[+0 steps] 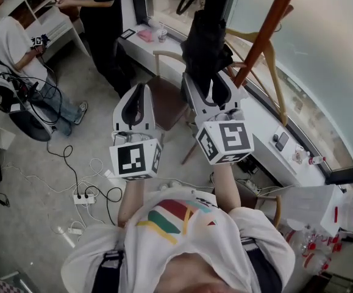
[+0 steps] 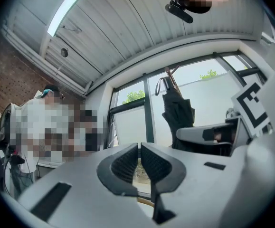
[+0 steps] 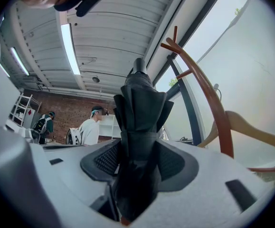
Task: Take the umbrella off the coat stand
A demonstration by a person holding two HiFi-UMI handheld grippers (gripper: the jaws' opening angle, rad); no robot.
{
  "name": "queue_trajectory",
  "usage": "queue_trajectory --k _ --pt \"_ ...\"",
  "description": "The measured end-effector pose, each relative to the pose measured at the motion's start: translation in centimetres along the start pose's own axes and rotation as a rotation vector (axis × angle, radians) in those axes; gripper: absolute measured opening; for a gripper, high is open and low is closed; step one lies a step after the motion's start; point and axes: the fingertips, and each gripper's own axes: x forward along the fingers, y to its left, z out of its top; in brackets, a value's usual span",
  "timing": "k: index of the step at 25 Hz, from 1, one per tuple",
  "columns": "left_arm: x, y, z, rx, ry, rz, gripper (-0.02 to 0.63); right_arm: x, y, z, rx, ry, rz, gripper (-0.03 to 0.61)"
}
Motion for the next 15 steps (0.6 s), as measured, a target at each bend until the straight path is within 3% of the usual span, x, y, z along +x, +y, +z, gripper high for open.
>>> queue_trajectory --k 6,15 --pt "-0.1 0.6 0.8 0.011 0.037 0.028 0.015 -0.3 0.7 -1.4 0.083 0.027 0.017 0.218" --pt "-2.4 0.8 -0.2 0.019 0.022 0.032 0.015 -2.3 4.1 -5.1 0.092 0.096 0.067 0.218"
